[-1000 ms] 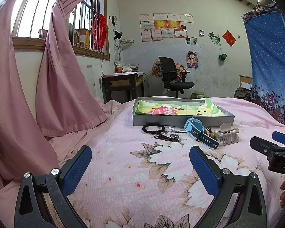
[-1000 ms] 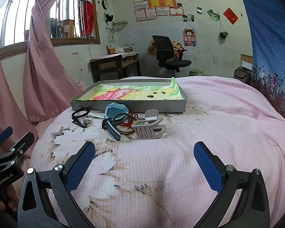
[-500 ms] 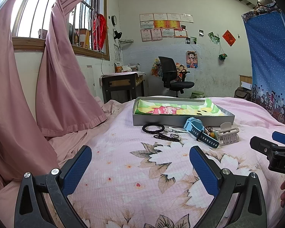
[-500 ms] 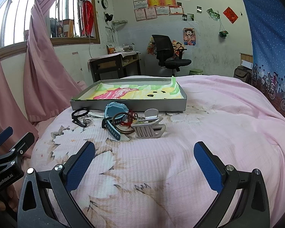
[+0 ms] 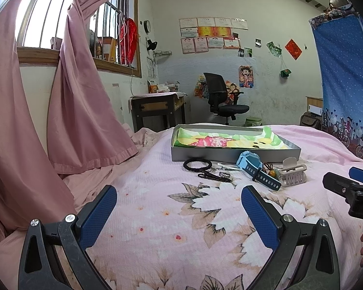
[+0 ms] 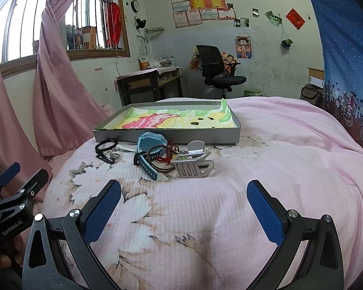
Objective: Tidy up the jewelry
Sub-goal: 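Grasp the silver hair claw clip with the right gripper while the left grasps the black hair clip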
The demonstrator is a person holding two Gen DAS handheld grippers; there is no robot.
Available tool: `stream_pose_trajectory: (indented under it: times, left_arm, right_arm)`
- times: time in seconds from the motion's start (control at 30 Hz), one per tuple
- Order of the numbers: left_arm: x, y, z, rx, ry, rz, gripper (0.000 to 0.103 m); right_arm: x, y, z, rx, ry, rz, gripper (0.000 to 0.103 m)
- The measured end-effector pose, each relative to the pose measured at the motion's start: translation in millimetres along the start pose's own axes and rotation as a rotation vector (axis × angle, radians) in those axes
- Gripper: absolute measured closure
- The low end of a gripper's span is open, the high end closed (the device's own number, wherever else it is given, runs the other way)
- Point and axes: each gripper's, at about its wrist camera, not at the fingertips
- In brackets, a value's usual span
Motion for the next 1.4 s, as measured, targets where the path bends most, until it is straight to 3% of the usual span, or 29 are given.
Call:
stream_pose_trajectory:
  times: [0.13,0.33,0.8,0.97,1.13,1.4]
  left_arm:
    - [6,1,-2,0.003,-0.008,-0.003,0.0]
    - [22,5,-19,0.048,-0.036,0.054,0.0]
    - [95,0,-29,-0.025,-0.238,0.22,0.001]
    - [119,0,-28,-0.054,-0.294,0.249,0.012]
    - [138,-5,-27,-0.12,-0.335,0.293,0.023]
    - [157,1,-22,-0.155,-0.382,0.356,0.036]
  right_arm:
    - [0,-1,-1,0.016,-0.011,-0.01,0.001]
    - [5,3,-18,-0.001,-0.054,-0.025,0.001]
    - [54,13,-50,-0.06,-0.099,-0.028,0.001]
    - [69,6,-49,-0.079,-0.115,-0.03,0.002]
    - [93,0,-48,-0.088,-0.162,-0.029,0.012]
    - [129,4,-46,0.032,-0.282,0.024,0.021]
Point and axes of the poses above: each gripper's, at about its wrist camera, not at the fingertips, and x roughly the way its jaws point, y to its right, z to its underside, and after that the axes turned 1 degree about -z, right-handed
